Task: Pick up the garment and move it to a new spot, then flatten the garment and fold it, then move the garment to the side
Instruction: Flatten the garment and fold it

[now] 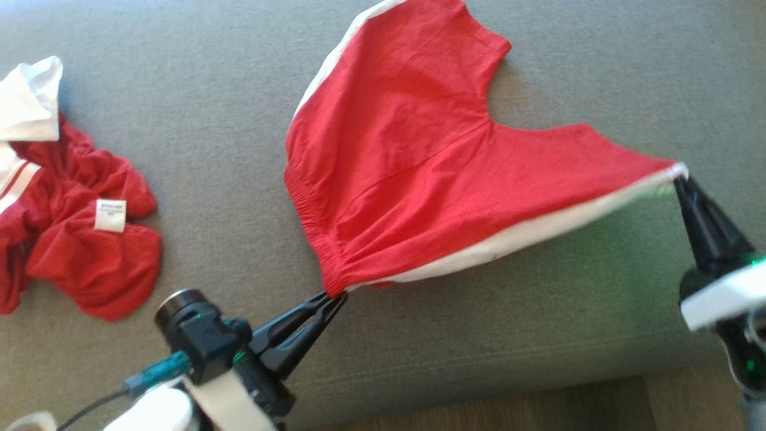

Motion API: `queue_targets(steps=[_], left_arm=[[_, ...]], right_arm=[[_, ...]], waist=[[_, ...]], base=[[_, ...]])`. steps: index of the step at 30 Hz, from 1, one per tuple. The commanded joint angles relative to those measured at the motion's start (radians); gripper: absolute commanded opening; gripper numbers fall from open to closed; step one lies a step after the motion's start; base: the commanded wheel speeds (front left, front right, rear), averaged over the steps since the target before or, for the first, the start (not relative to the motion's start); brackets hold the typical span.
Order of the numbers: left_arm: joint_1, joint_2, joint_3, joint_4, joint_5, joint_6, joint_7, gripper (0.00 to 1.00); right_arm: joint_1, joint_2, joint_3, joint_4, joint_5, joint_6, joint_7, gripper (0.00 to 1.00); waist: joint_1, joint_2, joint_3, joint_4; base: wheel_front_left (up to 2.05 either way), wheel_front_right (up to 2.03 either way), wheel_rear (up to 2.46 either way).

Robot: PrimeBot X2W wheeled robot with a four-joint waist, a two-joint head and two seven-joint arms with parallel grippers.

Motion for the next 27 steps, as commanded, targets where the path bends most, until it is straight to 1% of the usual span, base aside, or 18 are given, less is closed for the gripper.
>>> queue_targets(steps=[1,3,4,7,10,17,20,27], left_arm=[[-0.064,-0.005,0.027,-0.018,-0.022,0.001,-0.005,0.00],[-0.098,-0.057,0.026,0.005,-0.064,0.001,-0.005,0.00],[-0.113,-0.088,0.039,0.021,-0.092,0.001,-0.005,0.00],[-0.150,-0.172,0.081,0.071,-0.183,0.001,-0.005,0.00],[-0.183,-0.232,0.114,0.116,-0.265,0.001,-0.005,0.00],[-0.243,-0.311,0.188,0.184,-0.312,0.001,-0.005,0.00],[-0.256,-0.337,0.210,0.193,-0.327,0.001,-0.005,0.00],[-0.321,-0.424,0.262,0.258,-0.335,0.001,-0.005,0.00]], right_arm=[[-0.068,0.001,0.005,-0.040,-0.015,0.000,0.031,0.00],[-0.126,0.011,0.008,-0.033,-0.045,0.000,0.072,0.00],[-0.161,0.016,0.005,-0.021,-0.054,0.000,0.091,0.00],[-0.282,0.007,0.010,0.029,-0.100,0.000,0.133,0.00],[-0.420,-0.006,0.028,0.103,-0.137,0.000,0.160,0.00],[-0.745,-0.008,0.122,0.318,-0.213,0.000,0.179,0.00],[-0.822,-0.010,0.148,0.384,-0.240,0.000,0.169,0.00],[-1.036,0.001,0.179,0.626,-0.331,0.000,0.079,0.00]], waist=[[0.0001,-0.0001,0.002,0.013],[0.0001,-0.0001,0.011,0.030],[0.0001,-0.0001,0.017,0.040],[0.0001,-0.0001,0.038,0.069],[0.0001,-0.0001,0.062,0.099],[0.0001,-0.0001,0.155,0.173],[0.0001,-0.0001,0.184,0.198],[0.0001,-0.0001,0.274,0.272]], base=[[0.00,0.00,0.00],[0.00,0.00,0.00],[0.00,0.00,0.00],[0.00,0.00,0.00],[0.00,0.00,0.00],[0.00,0.00,0.00],[0.00,0.00,0.00],[0.00,0.00,0.00]])
